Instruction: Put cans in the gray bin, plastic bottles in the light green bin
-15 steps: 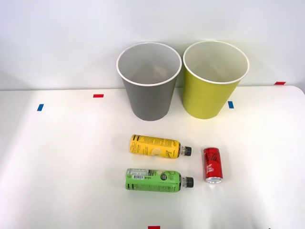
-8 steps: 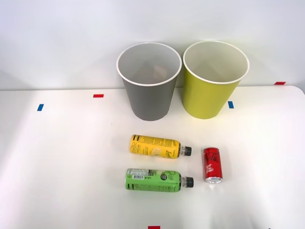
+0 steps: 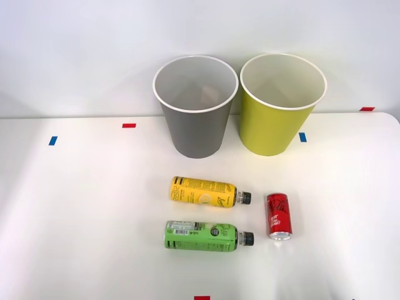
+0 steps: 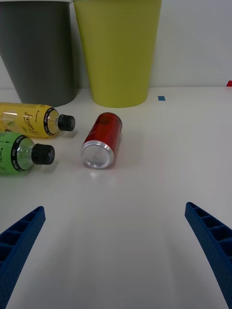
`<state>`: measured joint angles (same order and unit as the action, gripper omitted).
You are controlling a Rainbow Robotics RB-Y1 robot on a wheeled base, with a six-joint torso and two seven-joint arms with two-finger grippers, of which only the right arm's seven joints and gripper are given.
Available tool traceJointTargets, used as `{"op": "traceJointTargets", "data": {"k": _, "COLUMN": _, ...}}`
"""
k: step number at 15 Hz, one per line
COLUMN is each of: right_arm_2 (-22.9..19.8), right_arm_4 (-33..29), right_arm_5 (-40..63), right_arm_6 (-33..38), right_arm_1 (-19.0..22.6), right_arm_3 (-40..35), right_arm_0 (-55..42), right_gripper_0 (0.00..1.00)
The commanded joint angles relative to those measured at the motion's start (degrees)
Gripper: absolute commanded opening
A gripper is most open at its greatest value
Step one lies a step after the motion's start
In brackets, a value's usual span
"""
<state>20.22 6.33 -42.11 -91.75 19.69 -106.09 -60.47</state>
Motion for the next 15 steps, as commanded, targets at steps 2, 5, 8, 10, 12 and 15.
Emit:
{"op": "traceJointTargets", "data": {"k": 2, "right_arm_2": 0.0, "right_arm_4": 0.0, "right_arm_5": 0.0, "right_arm_6": 0.0, "right_arm_1": 0.0, "right_arm_3": 0.0, "right_arm_0": 0.0, "right_gripper_0": 1.00}}
{"op": "traceJointTargets", "data": {"k": 5, "right_arm_2": 0.0, "right_arm_4": 0.0, "right_arm_5": 0.0, "right_arm_6": 0.0, "right_arm_1": 0.0, "right_arm_3": 0.0, "right_arm_0": 0.0, "right_gripper_0": 1.00}}
{"op": "traceJointTargets", "data": {"k": 8, "right_arm_2": 0.0, "right_arm_4": 0.0, "right_arm_5": 0.0, "right_arm_6": 0.0, "right_arm_1": 0.0, "right_arm_3": 0.0, "right_arm_0": 0.0, "right_gripper_0": 1.00}}
{"op": "traceJointTargets", "data": {"k": 10, "right_arm_2": 0.0, "right_arm_4": 0.0, "right_arm_5": 0.0, "right_arm_6": 0.0, "right_arm_1": 0.0, "right_arm_3": 0.0, "right_arm_0": 0.0, "right_gripper_0": 1.00}}
{"op": "traceJointTargets", "data": {"k": 12, "right_arm_2": 0.0, "right_arm_4": 0.0, "right_arm_5": 0.0, "right_arm_6": 0.0, "right_arm_1": 0.0, "right_arm_3": 0.0, "right_arm_0": 0.0, "right_gripper_0": 1.00}}
{"op": "traceJointTargets", "data": {"k": 15, "right_arm_2": 0.0, "right_arm_4": 0.0, "right_arm_5": 0.0, "right_arm_6": 0.0, "right_arm_1": 0.0, "right_arm_3": 0.0, "right_arm_0": 0.0, "right_gripper_0": 1.00}}
